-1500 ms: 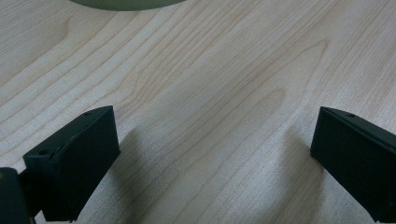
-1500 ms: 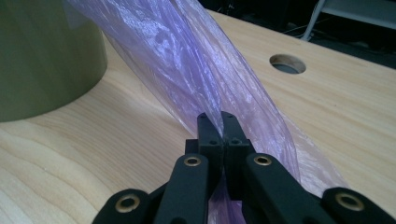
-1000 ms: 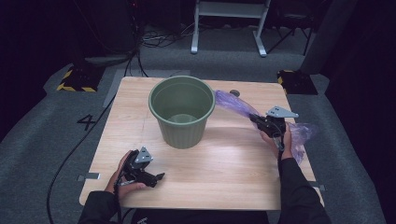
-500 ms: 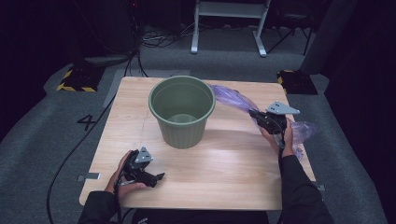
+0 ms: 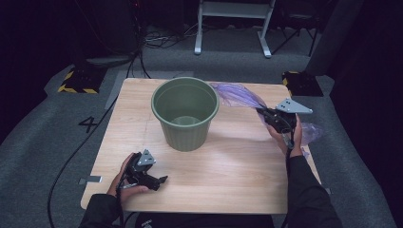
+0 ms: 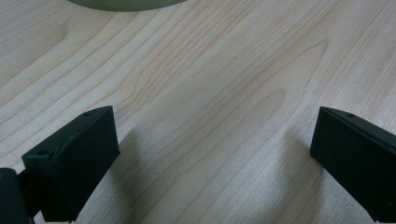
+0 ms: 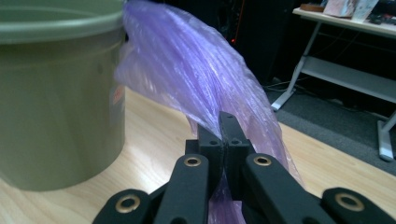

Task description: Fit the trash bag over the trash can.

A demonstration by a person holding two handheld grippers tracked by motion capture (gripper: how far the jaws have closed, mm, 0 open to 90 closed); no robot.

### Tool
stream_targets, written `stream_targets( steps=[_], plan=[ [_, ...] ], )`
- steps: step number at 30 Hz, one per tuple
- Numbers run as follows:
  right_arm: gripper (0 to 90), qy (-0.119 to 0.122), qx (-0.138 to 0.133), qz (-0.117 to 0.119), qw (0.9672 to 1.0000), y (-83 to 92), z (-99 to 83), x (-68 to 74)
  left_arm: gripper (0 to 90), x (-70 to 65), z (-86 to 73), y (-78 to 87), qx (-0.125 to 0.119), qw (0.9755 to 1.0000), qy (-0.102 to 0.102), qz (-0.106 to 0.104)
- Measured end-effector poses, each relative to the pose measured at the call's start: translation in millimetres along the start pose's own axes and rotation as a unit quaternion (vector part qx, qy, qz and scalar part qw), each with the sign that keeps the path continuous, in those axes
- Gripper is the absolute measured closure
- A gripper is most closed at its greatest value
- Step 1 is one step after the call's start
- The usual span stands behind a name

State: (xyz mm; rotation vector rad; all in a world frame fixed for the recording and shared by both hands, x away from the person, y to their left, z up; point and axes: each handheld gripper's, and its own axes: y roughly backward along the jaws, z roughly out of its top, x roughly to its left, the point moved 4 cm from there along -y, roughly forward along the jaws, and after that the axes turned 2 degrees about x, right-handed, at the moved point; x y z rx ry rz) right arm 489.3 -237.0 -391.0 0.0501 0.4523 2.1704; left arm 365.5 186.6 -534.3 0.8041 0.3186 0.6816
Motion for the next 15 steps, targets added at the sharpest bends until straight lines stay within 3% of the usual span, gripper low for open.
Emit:
stream_targets(
  steps=[15],
  plan=[
    [90.0, -0.026, -0.031, -0.034, 0.9986, 21.3, 16.7, -22.6, 0.6, 0.0, 0.0, 0.1, 0.001, 1.0, 0.0, 0.0]
  ],
)
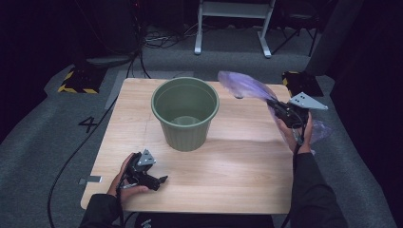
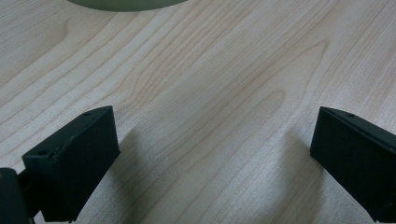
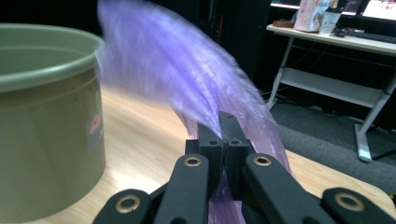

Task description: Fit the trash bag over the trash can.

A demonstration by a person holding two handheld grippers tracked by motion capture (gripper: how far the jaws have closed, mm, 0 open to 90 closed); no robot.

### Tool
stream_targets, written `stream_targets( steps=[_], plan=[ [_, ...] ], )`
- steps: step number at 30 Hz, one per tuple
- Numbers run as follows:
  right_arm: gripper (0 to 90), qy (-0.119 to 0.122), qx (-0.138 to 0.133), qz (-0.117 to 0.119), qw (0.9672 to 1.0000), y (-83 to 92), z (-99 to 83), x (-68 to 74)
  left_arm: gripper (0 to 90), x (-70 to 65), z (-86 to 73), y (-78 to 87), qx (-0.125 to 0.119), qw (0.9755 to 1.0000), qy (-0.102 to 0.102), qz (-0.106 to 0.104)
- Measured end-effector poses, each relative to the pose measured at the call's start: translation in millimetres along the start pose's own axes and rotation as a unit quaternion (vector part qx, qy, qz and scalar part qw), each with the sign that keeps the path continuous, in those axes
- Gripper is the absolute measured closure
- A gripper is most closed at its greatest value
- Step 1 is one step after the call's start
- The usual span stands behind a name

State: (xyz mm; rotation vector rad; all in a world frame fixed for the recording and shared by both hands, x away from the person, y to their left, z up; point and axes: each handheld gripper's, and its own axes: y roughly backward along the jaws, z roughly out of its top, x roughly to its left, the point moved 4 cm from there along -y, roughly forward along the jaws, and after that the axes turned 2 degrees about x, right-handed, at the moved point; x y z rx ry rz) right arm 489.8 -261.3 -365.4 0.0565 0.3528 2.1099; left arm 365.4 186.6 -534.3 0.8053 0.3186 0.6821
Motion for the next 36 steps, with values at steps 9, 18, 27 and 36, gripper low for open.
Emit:
stream_targets(
  steps=[9, 18, 27, 36],
  plan=[
    [90.0, 0.022, -0.013, 0.013, 0.9996, 4.9, 10.3, 12.1, 0.6, 0.0, 0.0, 0.0, 0.0, 1.0, 0.0, 0.001],
    [90.0, 0.07, -0.001, 0.034, 0.997, -3.5, 14.9, 40.0, 2.0, 0.6, 0.3, 0.9, 0.002, 1.0, 0.001, 0.001],
    [90.0, 0.112, 0.005, 0.037, 0.993, -12.1, 23.8, 60.5, 19.9, 7.8, 8.6, 12.5, -0.021, 0.9997, 0.009, 0.01],
    [89.8, 0.159, 0.014, 0.046, 0.9861, -21.4, 27.2, 81.4, 15.9, 15.8, 22.4, 34.2, -0.069, 0.9972, 0.021, 0.021]
  ],
)
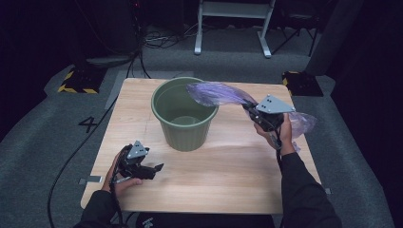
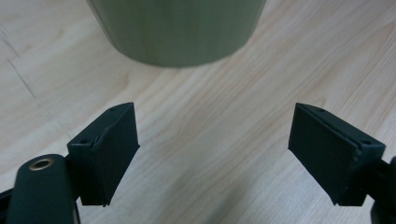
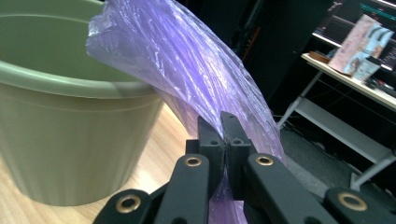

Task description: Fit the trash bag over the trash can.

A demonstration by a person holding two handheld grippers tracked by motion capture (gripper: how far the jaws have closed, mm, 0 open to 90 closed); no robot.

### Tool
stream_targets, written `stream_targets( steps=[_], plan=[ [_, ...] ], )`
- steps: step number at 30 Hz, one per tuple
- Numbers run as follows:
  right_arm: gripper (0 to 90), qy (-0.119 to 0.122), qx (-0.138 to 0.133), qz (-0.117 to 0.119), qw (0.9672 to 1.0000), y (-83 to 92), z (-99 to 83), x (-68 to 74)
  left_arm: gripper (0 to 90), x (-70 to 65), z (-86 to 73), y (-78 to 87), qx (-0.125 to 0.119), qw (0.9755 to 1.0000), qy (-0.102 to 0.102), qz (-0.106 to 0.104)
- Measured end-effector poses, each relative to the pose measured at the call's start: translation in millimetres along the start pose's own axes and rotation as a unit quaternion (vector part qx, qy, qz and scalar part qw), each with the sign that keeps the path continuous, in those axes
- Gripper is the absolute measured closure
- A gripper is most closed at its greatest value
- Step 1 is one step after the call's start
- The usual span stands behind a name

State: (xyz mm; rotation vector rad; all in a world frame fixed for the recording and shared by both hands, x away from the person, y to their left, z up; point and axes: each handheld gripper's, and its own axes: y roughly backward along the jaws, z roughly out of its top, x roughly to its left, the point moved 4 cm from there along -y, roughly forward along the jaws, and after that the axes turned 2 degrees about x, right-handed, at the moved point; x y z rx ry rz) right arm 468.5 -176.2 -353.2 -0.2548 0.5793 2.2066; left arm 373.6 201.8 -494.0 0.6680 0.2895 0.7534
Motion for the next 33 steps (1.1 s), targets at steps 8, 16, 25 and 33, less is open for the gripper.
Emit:
stream_targets(
  steps=[8, 16, 25, 33],
  plan=[
    [89.9, 0.036, 0.015, 0.004, 0.9992, -7.4, 7.3, 8.8, 16.0, 4.5, 19.5, 15.5, -0.026, 0.9995, -0.006, 0.017],
    [89.6, 0.079, 0.026, 0.007, 0.9965, -15.3, 19.5, 19.3, 16.0, 10.8, 39.8, 41.4, -0.073, 0.997, -0.002, 0.027],
    [88.5, 0.11, 0.038, 0.026, 0.9929, -30.4, 30.3, 35.0, 16.0, 10.1, 59.8, 52.5, -0.102, 0.9944, -0.009, 0.026],
    [88.2, 0.118, 0.041, 0.039, 0.9914, -37.2, 37.1, 41.0, 16.0, 5.4, 78.5, 56.2, -0.118, 0.9925, -0.021, 0.024]
  ],
)
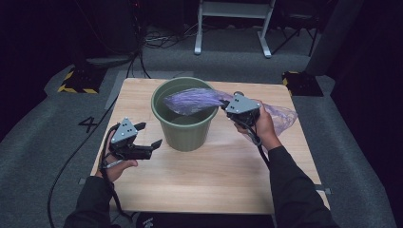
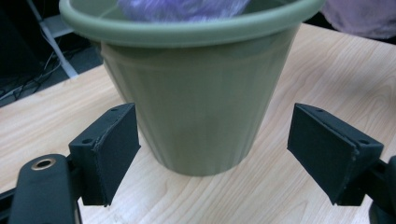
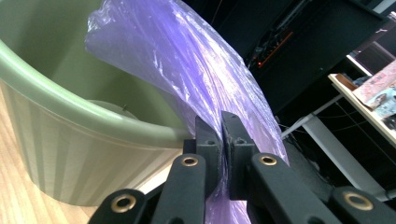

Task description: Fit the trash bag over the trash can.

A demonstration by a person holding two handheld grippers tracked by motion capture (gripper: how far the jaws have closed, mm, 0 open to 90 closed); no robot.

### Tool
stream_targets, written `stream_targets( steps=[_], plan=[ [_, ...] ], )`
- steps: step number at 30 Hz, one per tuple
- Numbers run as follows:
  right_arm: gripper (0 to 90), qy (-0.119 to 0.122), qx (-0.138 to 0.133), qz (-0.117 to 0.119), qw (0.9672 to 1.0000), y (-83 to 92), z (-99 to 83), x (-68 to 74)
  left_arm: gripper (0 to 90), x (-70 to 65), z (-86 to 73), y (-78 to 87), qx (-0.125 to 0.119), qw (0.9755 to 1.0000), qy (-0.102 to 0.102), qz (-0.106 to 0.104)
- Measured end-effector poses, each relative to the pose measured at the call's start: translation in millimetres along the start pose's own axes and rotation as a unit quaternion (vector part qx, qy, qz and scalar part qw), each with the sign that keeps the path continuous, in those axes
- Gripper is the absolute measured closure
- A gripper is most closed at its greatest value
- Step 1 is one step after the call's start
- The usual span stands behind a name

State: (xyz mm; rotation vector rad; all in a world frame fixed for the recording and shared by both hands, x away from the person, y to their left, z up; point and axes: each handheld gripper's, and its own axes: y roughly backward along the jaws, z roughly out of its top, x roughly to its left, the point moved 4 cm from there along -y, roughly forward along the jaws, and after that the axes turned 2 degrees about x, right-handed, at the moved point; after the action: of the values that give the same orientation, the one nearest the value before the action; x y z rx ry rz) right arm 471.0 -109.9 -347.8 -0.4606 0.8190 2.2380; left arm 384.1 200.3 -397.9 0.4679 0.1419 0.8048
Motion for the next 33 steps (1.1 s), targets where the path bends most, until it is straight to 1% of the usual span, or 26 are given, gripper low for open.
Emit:
stream_targets(
  steps=[4, 5, 6, 7, 8, 10, 12, 13, 14, 17, 18, 19, 20, 24, 28, 33],
  plan=[
    [88.5, 0.0, 0.001, 0.009, 1.0, -2.3, 2.3, 1.3, 16.1, 0.7, 6.8, 3.2, -0.011, 0.9999, -0.002, 0.002],
    [88.6, -0.001, 0.001, 0.011, 0.9999, -2.8, 2.9, 1.9, 16.1, 0.8, 8.3, 4.3, -0.016, 0.9998, -0.003, 0.007],
    [88.6, 0.001, -0.001, 0.013, 0.9999, -3.2, 3.6, 2.4, 16.5, 1.2, 9.8, 5.1, -0.016, 0.9998, -0.005, 0.01],
    [88.6, 0.003, 0.0, 0.014, 0.9999, -3.4, 4.4, 3.2, 16.5, 1.7, 11.6, 6.0, -0.016, 0.9999, -0.004, 0.006],
    [88.6, 0.007, 0.0, 0.014, 0.9999, -3.6, 5.2, 3.7, 16.5, 2.1, 14.0, 7.5, -0.021, 0.9998, -0.002, 0.005],
    [88.6, 0.008, -0.002, 0.017, 0.9998, -3.6, 7.2, 4.3, 16.5, 2.9, 18.0, 9.3, -0.028, 0.9996, -0.002, 0.006],
    [88.5, 0.012, -0.003, 0.018, 0.9998, -4.0, 9.5, 5.2, 16.6, 3.0, 22.0, 11.0, -0.035, 0.9993, -0.007, 0.014],
    [88.5, 0.014, -0.003, 0.02, 0.9997, -4.4, 10.6, 5.7, 16.9, 2.4, 24.1, 11.4, -0.037, 0.9992, -0.01, 0.014],
    [88.4, 0.016, -0.002, 0.021, 0.9996, -4.8, 11.6, 6.4, 17.0, 2.0, 26.5, 11.3, -0.034, 0.9993, -0.009, 0.008],
    [88.0, 0.025, 0.007, 0.022, 0.9994, -7.0, 13.0, 8.8, 17.0, 1.4, 33.3, 12.7, -0.044, 0.999, -0.011, 0.007],
    [87.8, 0.027, 0.007, 0.022, 0.9994, -7.4, 13.3, 8.9, 17.0, 1.3, 36.5, 12.7, -0.048, 0.9987, -0.014, 0.01],
    [87.6, 0.028, 0.007, 0.024, 0.9993, -7.7, 13.7, 9.3, 17.6, 0.8, 39.2, 12.1, -0.046, 0.9987, -0.019, 0.011],
    [87.6, 0.028, 0.008, 0.023, 0.9993, -7.9, 13.8, 9.6, 17.8, 0.5, 42.2, 11.0, -0.042, 0.9989, -0.02, 0.008],
    [87.1, 0.034, 0.01, 0.024, 0.9991, -8.8, 15.0, 11.0, 17.7, -2.3, 56.3, 7.2, -0.045, 0.9985, -0.031, 0.004],
    [86.4, 0.043, 0.014, 0.026, 0.9986, -8.8, 17.6, 13.1, 17.8, -4.6, 69.2, 1.1, -0.049, 0.9981, -0.037, -0.005],
    [85.8, 0.05, 0.012, 0.033, 0.9981, -8.2, 20.6, 15.1, 18.0, -13.4, 83.4, -12.9, -0.036, 0.9979, -0.051, -0.014]
  ],
)
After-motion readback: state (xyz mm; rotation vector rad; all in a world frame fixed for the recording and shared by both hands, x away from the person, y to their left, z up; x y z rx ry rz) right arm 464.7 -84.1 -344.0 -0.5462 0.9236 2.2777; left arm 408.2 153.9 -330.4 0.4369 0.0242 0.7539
